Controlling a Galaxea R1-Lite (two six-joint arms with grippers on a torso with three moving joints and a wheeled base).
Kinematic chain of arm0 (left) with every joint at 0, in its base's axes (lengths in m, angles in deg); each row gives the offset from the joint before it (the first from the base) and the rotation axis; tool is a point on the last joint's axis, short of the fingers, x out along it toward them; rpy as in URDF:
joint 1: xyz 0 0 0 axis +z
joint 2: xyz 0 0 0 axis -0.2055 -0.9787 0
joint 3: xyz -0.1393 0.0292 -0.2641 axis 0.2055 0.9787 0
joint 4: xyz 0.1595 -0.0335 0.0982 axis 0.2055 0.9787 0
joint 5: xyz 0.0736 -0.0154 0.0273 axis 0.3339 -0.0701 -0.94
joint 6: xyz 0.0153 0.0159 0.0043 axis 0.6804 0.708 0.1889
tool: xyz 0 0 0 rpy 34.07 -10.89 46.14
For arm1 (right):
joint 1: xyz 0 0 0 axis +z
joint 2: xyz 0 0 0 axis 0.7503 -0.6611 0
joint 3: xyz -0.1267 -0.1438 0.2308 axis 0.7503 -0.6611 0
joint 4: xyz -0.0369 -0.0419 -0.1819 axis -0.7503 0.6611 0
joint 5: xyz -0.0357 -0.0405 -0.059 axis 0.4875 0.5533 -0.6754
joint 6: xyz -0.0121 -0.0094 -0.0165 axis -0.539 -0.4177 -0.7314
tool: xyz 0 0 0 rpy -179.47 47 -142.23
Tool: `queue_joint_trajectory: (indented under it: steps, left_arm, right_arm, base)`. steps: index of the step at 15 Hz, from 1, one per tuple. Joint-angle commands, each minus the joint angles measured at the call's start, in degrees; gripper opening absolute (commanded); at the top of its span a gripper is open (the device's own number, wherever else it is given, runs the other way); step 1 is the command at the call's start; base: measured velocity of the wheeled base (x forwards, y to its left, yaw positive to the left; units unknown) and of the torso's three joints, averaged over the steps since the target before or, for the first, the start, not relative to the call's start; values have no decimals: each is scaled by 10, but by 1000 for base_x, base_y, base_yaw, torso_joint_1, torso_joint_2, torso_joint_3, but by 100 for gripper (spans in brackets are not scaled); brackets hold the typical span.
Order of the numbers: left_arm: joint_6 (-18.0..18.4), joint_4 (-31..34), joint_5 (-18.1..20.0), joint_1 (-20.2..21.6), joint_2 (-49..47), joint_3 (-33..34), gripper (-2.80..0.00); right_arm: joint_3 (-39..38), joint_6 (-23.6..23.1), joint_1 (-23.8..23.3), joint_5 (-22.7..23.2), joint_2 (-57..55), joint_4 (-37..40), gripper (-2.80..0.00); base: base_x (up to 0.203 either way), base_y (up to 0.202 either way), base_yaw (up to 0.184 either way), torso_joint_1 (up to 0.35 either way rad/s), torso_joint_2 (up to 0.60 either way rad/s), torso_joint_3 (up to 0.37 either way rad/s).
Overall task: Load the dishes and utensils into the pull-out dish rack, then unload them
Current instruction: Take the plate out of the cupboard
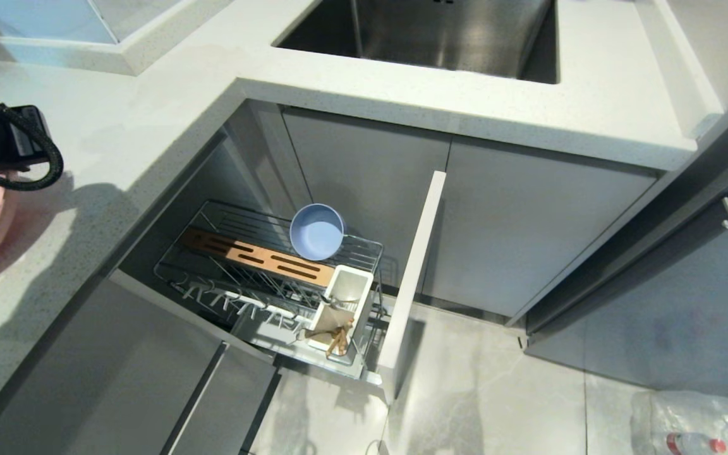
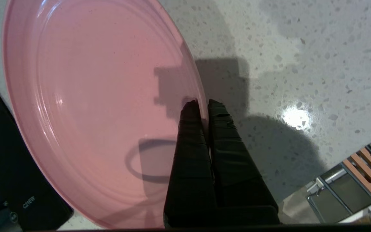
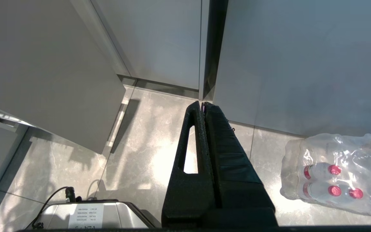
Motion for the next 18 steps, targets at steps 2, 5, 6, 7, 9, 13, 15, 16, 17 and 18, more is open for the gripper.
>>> queue_joint_trajectory:
  steps: [2,5,6,7,9,13,15,16,17,18]
  left_arm:
    - [-2,9,7,0,-4,4,-280]
    - [-2,9,10,1,-6,5,-280]
    - [-2,9,10,1,-5,5,-280]
    - [-3,9,10,1,-5,5,-280]
    - [-2,9,10,1,-4,8,-280]
    - [-7,8,10,1,-2,10,0]
    - [-9,7,10,1,0,8,0]
    - [-13,7,9,1,4,9,0]
    - [-20,7,7,0,10,9,0]
    - [-25,7,7,-3,18,9,0]
  right_arm:
    - [0,0,0,0,0,0,-280]
    - [0,0,0,0,-1,0,-280]
    - [0,0,0,0,0,0,-280]
    - [0,0,0,0,0,0,-280]
    - [0,0,0,0,0,0,-280]
    - [0,0,0,0,0,0,-280]
    - [0,0,0,0,0,0,-280]
    - [0,0,0,0,0,0,-280]
    - [0,0,0,0,0,0,-280]
    - [0,0,0,0,0,0,-280]
  base:
    - [0,0,0,0,0,0]
    - [0,0,0,0,0,0]
    - [0,0,0,0,0,0]
    - [0,0,0,0,0,0]
    - [0,0,0,0,0,0]
    - [0,0,0,0,0,0]
    - [0,0,0,0,0,0]
    - [0,0,0,0,0,0]
    - [0,0,0,0,0,0]
    - [0,0,0,0,0,0]
